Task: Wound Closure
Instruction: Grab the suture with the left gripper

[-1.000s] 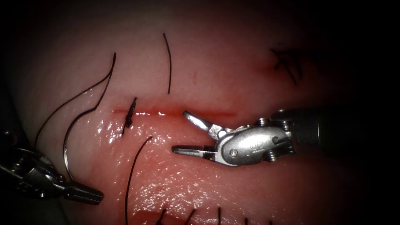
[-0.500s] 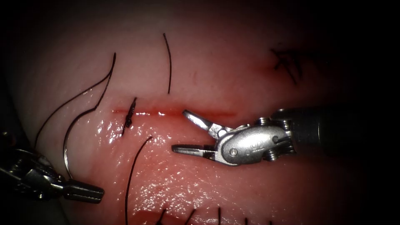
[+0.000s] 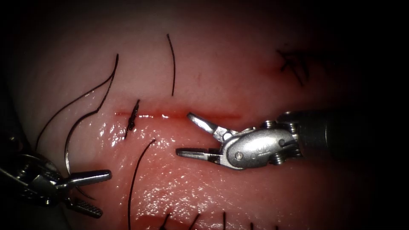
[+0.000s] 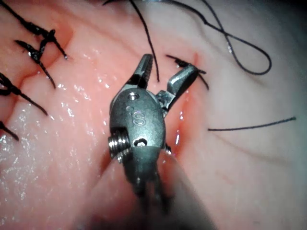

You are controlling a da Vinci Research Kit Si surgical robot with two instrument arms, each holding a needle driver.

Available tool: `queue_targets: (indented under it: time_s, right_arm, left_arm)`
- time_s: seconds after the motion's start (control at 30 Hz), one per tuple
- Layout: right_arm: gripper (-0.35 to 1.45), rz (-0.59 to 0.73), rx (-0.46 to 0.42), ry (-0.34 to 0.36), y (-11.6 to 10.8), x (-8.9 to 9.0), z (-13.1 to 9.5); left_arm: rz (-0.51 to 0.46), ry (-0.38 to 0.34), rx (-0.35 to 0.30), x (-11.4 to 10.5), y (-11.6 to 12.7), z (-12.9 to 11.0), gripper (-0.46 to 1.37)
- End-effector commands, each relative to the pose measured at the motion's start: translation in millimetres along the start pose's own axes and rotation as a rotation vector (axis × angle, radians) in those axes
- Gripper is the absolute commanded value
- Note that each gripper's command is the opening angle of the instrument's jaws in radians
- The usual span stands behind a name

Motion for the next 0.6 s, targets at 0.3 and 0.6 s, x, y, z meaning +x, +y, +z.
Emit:
queue_targets:
  time_s: [0.3, 0.6]
  right_arm:
    - [0.95, 0.0, 0.003, 0.0, 0.1, 0.0, -0.1]
    - [0.96, 0.0, 0.004, 0.001, 0.1, -0.1, -0.1]
  left_arm:
    - [0.021, -0.005, 0.041, 0.2, 0.9, 1.6, 0.88]
    - [0.051, -0.02, 0.056, 1.1, 1.2, 4.4, 0.71]
